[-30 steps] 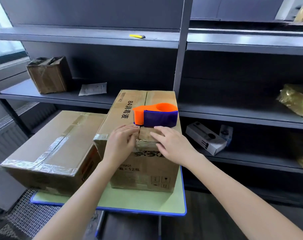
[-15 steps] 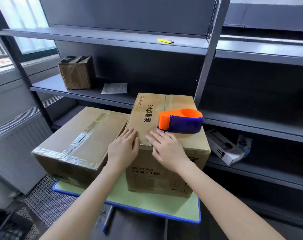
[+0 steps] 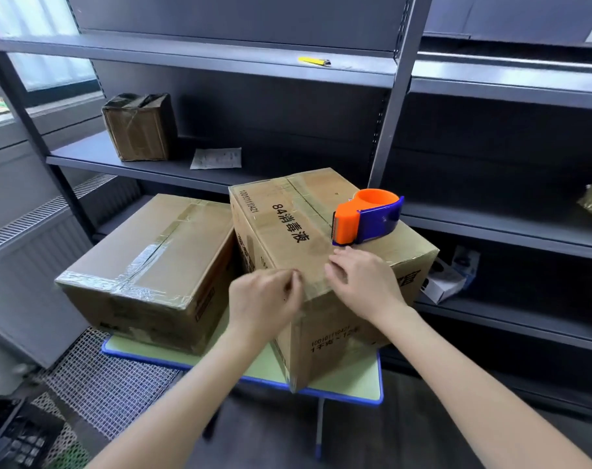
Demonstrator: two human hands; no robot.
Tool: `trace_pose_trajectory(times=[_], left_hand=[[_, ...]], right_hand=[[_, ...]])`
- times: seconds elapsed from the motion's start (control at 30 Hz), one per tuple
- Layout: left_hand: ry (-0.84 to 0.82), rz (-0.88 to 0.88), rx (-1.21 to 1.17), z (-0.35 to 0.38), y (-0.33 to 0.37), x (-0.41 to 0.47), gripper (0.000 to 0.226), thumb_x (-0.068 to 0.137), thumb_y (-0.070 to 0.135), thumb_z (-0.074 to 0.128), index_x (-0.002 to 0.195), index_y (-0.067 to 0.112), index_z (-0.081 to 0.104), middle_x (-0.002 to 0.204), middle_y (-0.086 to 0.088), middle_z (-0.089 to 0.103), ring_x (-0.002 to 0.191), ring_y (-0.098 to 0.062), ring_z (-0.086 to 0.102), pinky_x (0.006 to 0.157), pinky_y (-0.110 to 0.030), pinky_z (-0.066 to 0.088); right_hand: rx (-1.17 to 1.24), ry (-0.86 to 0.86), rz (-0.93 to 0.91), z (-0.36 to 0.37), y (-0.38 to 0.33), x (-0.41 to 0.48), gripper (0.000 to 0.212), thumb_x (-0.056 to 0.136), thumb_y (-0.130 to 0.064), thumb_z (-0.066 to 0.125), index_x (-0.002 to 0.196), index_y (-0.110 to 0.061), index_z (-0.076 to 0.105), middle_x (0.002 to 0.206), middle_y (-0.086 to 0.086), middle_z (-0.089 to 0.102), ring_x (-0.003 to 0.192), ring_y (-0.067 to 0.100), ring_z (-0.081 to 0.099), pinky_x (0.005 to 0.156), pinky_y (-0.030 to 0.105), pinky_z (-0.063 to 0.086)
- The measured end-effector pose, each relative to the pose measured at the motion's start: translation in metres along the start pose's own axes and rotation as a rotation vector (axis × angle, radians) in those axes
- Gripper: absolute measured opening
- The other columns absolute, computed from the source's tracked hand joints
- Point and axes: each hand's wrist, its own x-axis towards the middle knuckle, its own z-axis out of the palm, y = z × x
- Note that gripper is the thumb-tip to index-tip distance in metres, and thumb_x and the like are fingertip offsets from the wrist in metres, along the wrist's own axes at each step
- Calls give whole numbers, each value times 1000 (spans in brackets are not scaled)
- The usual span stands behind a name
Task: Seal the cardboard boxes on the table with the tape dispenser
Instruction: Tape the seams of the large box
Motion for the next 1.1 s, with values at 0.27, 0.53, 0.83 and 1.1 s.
trace_pose_trajectory(times=[0.27, 0.53, 0.83, 1.1], left_hand=[[-279, 37, -109, 12, -53, 60, 37, 98, 14, 44, 133, 12, 53, 142, 0, 47, 140, -18, 29, 113, -25, 16], [-157, 112, -65, 23, -59, 51, 45, 91, 34, 39, 121, 14, 64, 126, -3, 62, 123, -23, 52, 107, -27, 30], [-125, 318, 183, 22, 8, 4, 55, 92, 53, 32, 125, 20, 62, 113, 2, 64, 95, -23, 55, 83, -36, 44], [-390, 286, 21, 0, -14, 38, 85, 68, 87, 29, 135, 38, 48, 133, 14, 48, 124, -10, 33, 104, -36, 32]], right_hand=[[-188, -335, 111, 23, -61, 17, 78, 90, -61, 33, 150, -15, 13, 158, 10, 5, 143, 40, 1, 112, 61, -2], [-230, -401, 41, 16, -51, 16, 68, 94, -52, 35, 150, -17, 15, 158, 7, 6, 143, 40, 4, 112, 62, 5], [74, -601, -97, -48, 32, -28, 80, 86, -32, 61, 150, -29, 13, 152, -19, 0, 140, 5, -11, 115, 44, -12], [-75, -567, -30, -38, 25, -29, 78, 90, -49, 49, 150, -29, 4, 157, -3, -9, 144, 20, -13, 115, 50, -10]])
